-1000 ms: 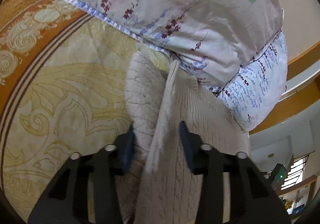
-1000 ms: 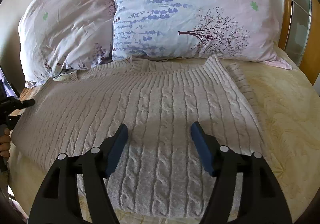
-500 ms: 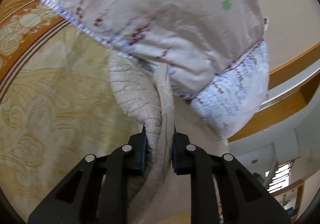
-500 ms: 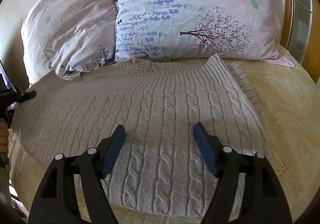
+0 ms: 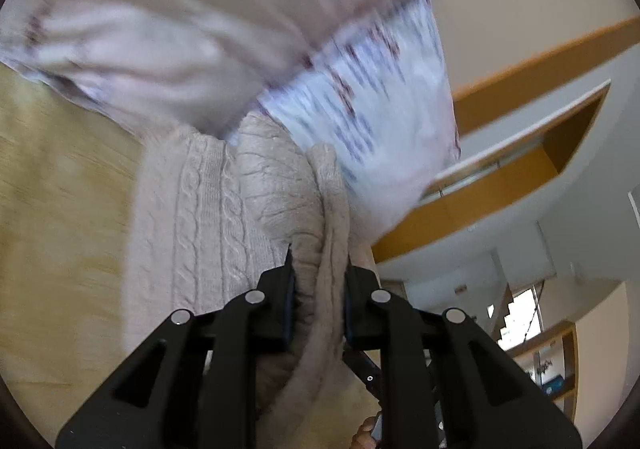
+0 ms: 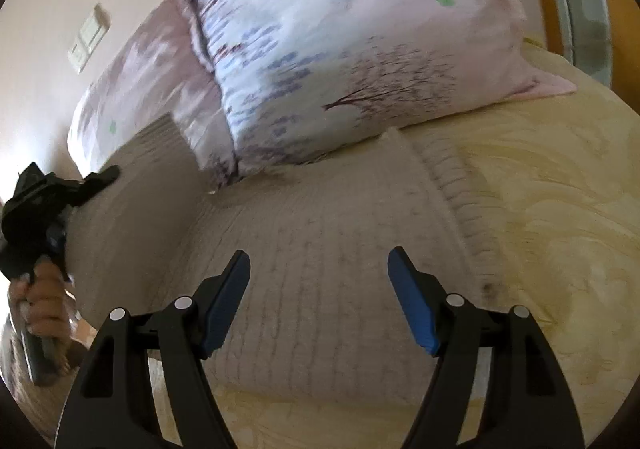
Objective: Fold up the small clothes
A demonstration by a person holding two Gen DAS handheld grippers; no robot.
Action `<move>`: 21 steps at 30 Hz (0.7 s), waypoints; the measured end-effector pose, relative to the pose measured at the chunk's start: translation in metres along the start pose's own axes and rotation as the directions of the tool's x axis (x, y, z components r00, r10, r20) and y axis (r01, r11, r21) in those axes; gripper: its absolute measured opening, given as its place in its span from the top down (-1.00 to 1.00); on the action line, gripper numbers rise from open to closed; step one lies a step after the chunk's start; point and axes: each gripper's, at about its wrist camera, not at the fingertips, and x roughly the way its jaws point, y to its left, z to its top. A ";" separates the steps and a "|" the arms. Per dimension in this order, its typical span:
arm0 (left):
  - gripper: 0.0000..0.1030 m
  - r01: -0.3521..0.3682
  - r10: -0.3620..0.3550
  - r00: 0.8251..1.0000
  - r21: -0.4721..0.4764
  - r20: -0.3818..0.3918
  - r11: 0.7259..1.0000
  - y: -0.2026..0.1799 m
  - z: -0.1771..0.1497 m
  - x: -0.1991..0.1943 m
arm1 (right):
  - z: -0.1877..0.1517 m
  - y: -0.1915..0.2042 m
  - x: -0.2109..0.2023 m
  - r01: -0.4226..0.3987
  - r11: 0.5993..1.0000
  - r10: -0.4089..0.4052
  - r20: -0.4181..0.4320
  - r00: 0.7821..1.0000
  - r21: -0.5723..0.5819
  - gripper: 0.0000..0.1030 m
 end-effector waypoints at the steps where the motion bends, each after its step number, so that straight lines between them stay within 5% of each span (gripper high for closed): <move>1: 0.67 -0.005 0.005 1.000 0.004 -0.017 1.000 -0.004 -0.004 0.013 | 0.000 -0.005 -0.003 0.001 1.000 -0.001 0.002 1.000 0.013 -0.42; 7: 0.56 -0.044 0.043 0.984 -0.001 -0.172 0.999 -0.008 -0.043 0.089 | 0.003 -0.025 -0.010 -0.020 0.998 0.020 -0.006 1.000 0.064 -0.42; 9: 0.49 0.024 -0.031 0.973 -0.034 -0.229 0.999 -0.009 -0.052 0.101 | 0.006 -0.030 -0.011 -0.040 0.995 0.041 -0.013 0.999 0.087 -0.42; 12: -0.05 0.156 -0.165 0.943 -0.054 -0.288 0.986 -0.019 -0.056 0.094 | 0.012 -0.035 -0.014 -0.081 0.989 0.083 -0.017 0.996 0.121 -0.42; 14: -0.31 0.182 -0.174 0.953 0.007 -0.249 0.983 -0.026 -0.051 0.070 | 0.018 -0.037 -0.015 -0.119 0.982 0.124 -0.023 0.992 0.146 -0.42; 18: -0.51 0.015 -0.006 0.998 0.131 -0.067 0.991 -0.017 -0.039 0.009 | 0.028 -0.038 -0.002 -0.219 0.951 0.244 -0.094 0.965 0.221 -0.43; 21: -0.52 -0.161 0.161 0.987 0.158 0.011 0.974 0.003 -0.035 -0.014 | 0.032 -0.032 0.020 -0.270 0.925 0.322 -0.175 0.930 0.267 -0.43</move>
